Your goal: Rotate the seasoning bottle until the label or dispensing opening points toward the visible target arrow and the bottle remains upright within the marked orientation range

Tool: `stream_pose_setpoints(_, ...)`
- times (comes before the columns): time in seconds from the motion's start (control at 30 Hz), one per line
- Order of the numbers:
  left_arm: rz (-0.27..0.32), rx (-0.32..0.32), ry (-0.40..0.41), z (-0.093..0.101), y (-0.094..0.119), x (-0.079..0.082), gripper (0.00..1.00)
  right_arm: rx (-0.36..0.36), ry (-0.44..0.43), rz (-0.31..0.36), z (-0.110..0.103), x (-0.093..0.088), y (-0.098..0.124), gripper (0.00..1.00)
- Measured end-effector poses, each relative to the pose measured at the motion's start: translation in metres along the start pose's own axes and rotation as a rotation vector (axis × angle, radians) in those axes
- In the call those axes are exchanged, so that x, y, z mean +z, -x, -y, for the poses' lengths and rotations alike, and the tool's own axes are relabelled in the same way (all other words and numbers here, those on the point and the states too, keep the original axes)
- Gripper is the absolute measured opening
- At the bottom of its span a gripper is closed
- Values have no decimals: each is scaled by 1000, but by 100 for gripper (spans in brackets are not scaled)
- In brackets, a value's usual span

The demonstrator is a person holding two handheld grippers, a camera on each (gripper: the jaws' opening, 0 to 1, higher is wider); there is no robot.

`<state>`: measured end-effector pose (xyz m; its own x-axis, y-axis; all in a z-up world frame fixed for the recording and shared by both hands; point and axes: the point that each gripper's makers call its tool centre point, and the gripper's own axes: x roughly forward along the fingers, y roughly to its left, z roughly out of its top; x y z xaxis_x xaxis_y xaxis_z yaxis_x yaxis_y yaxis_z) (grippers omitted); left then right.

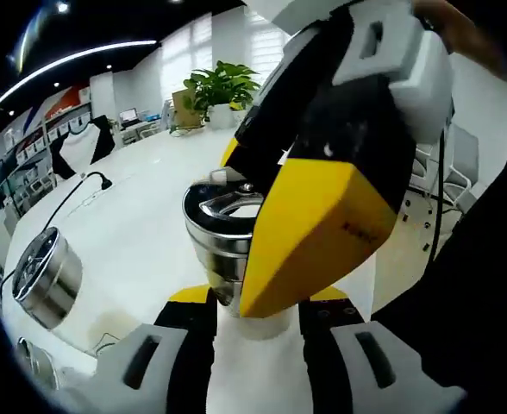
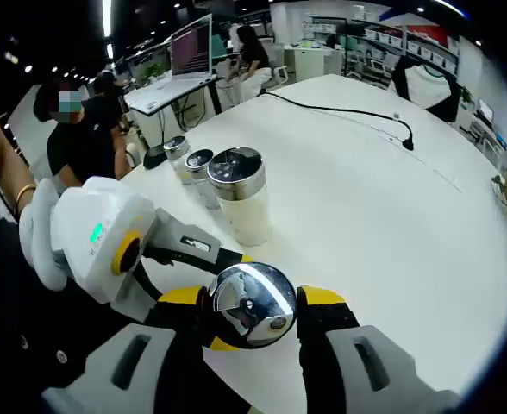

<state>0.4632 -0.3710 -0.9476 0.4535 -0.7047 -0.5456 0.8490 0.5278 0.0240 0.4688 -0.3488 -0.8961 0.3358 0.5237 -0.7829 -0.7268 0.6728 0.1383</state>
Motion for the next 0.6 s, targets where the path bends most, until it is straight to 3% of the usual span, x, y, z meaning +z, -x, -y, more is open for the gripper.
stream_pose_setpoints(0.1, 17, -10, 10, -1, 0, -1, 40, -10, 15, 4, -1, -1, -1, 38)
stream_pose_setpoints(0.3, 55, -76, 67, 0, -3, -2, 40, 98, 165, -49, -4, -3, 1, 38)
stream_pose_setpoints(0.47, 27, -148, -44, 3, 1, -5, 40, 234, 412, -108, -14, -6, 2, 38)
stream_pose_setpoints(0.57, 16, -202, -66, 2, 2, -7, 41, 342, 598, -141, -20, -9, 2, 38)
stream_pose_setpoints(0.6, 14, -236, -72, 5, 3, -7, 41, 363, 620, -157, -21, -10, 3, 38)
